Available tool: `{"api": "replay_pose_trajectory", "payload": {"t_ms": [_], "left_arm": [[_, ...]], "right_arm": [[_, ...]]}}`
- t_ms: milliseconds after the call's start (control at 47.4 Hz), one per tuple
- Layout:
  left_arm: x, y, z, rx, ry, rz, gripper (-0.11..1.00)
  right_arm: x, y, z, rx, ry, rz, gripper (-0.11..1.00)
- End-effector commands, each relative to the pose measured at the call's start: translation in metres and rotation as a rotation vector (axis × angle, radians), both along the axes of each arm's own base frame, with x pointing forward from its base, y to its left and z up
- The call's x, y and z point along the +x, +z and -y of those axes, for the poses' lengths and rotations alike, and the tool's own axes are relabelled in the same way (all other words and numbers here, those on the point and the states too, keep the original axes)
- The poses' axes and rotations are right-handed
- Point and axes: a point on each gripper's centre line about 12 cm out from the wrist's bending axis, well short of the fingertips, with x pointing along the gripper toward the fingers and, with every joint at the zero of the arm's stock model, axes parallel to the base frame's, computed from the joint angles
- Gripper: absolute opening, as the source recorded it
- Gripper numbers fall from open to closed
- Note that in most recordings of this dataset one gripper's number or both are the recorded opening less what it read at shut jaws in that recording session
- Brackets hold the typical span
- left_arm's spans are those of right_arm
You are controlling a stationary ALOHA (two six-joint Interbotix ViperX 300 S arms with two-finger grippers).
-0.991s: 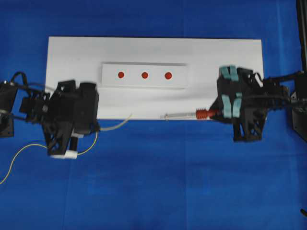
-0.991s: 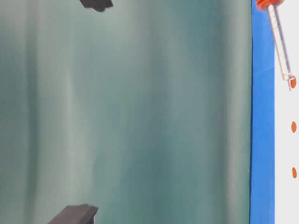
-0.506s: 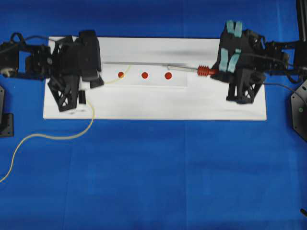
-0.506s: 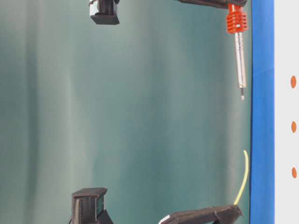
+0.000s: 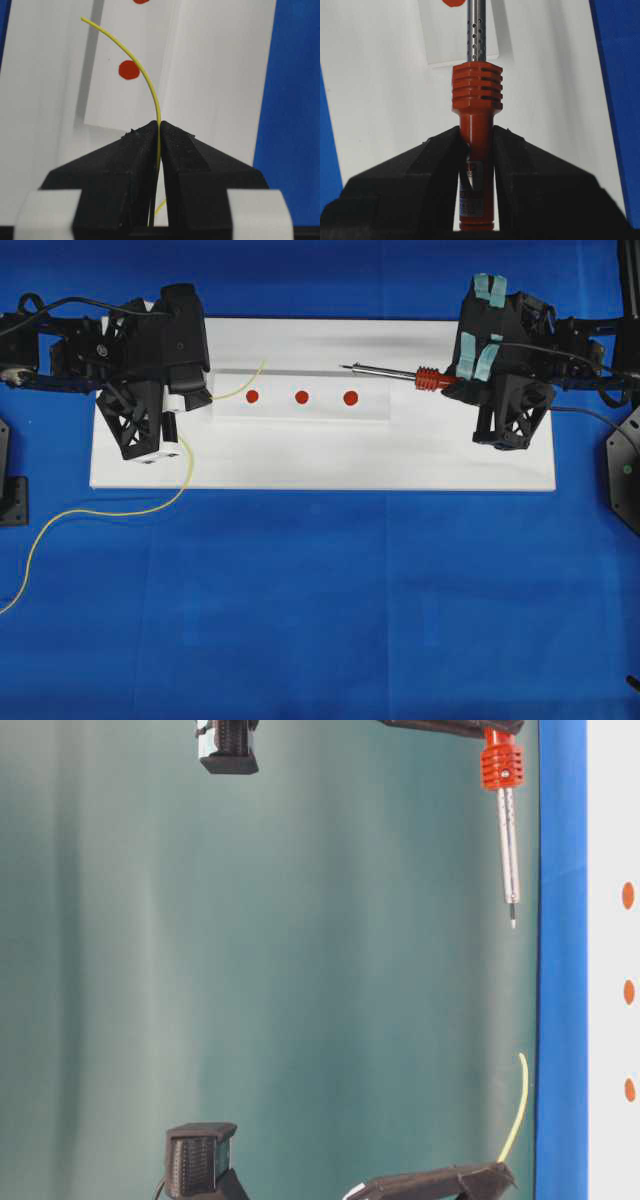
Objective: Touch the tip of the soldering iron to the tip of the solder at the mark.
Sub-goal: 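Lift both held tools and move them up over the white board, then bring the solder wire tip to the left red dot with the left gripper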
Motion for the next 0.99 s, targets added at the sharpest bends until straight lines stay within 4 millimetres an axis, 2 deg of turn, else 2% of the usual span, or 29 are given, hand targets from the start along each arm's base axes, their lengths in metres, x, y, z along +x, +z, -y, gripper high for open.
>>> {"api": "replay_pose_trajectory", "payload": {"t_ms": [0,337,612,970], "left_arm": [[0.001,0.01,0.0,0.004,0.0,0.033,0.02],[0.004,0.006,0.012,-0.009,-0.025,0.023,0.02],[0.0,-0.021,0.015,-0.061,0.016,-0.041,0.02],[-0.001,-0.036,0.025,-0.09,0.018,-0.025,0.02]], "right_arm": [[0.006,0.015,0.002,-0.016,0.001,0.047,0.06],[0.005,0.014,0.002,-0.014,-0.001,0.041,0.06],[0.006,0.014,0.002,-0.013,0.001,0.039,0.06],[0.009,0.014,0.003,-0.015,0.002,0.036,0.06]]}}
